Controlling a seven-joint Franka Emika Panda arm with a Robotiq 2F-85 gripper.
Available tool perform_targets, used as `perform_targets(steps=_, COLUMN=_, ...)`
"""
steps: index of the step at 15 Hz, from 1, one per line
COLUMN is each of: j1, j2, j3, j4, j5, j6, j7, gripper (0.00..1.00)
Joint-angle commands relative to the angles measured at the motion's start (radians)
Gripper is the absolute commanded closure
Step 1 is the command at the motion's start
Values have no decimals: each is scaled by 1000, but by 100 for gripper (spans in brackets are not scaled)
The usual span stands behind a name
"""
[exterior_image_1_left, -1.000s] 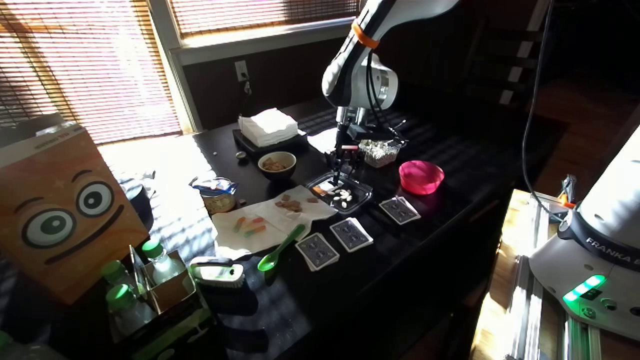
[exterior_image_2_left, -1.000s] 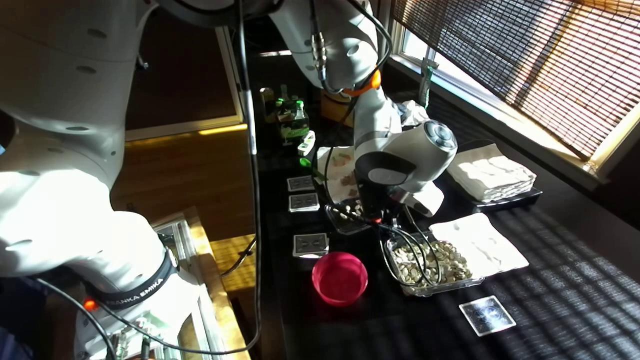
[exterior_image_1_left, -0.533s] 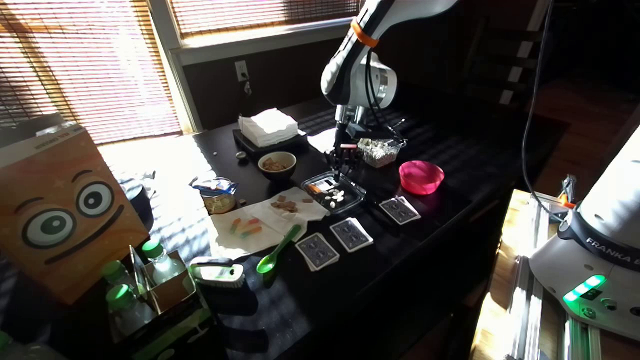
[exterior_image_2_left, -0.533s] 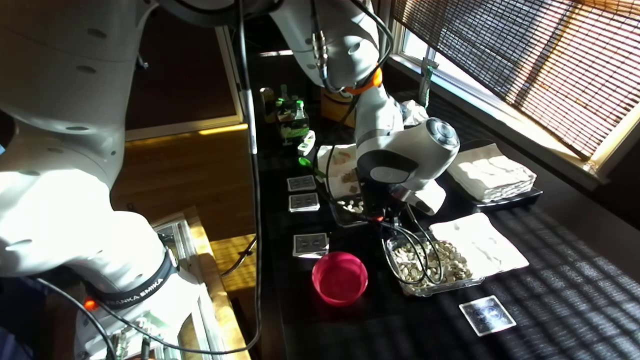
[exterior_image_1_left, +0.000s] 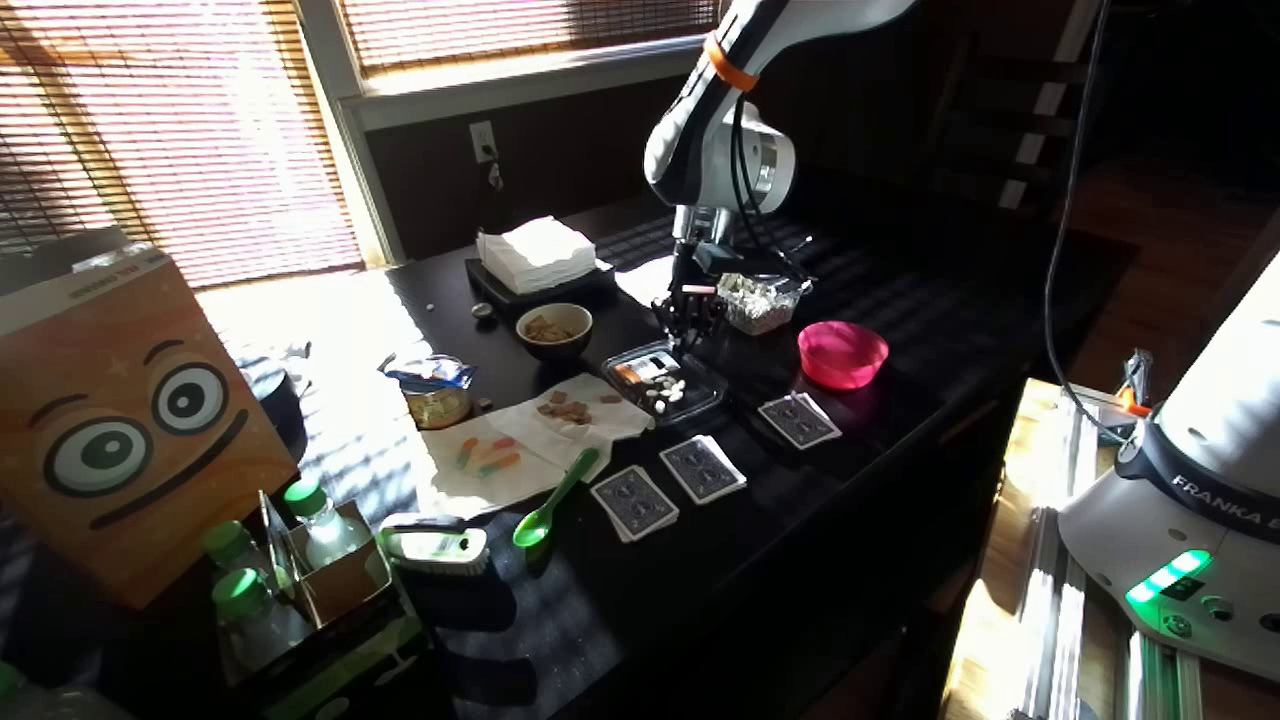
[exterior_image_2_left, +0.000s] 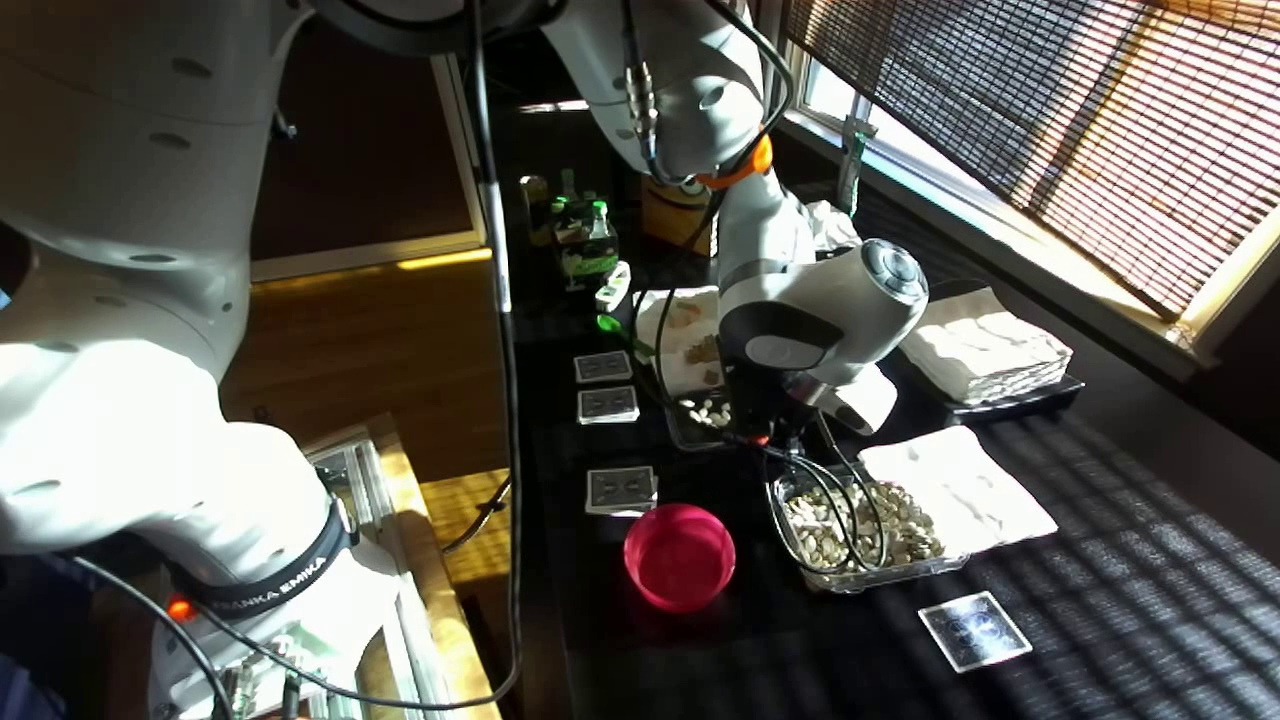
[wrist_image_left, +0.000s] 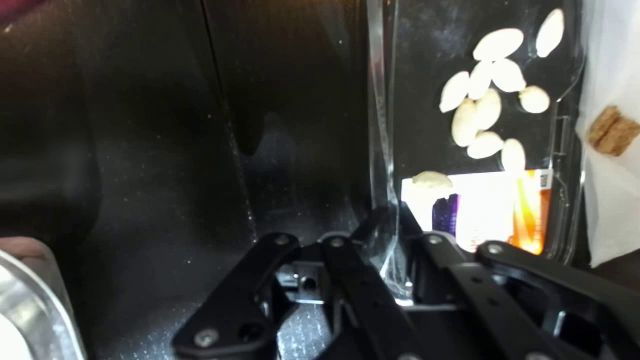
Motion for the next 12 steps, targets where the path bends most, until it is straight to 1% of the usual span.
perform_targets(steps=1, j1=-24, j2=33, j3=1, j4=23, j5=40, j6=-22, j7=-22, gripper=98)
perform_targets(steps=6, j1=-87, j2=32, j3=31, j4=27, j5=142, j6=-53, j7=-93, gripper=98)
perform_targets(steps=9, j1=-105, j2=33, j3=31, j4=31, j5=208, j6=-73, j7=-143, gripper=98)
perform_targets(steps=12, j1=-108, j2=31, j3=25, j4=34, j5=263, j6=-92, j7=-190, gripper=98)
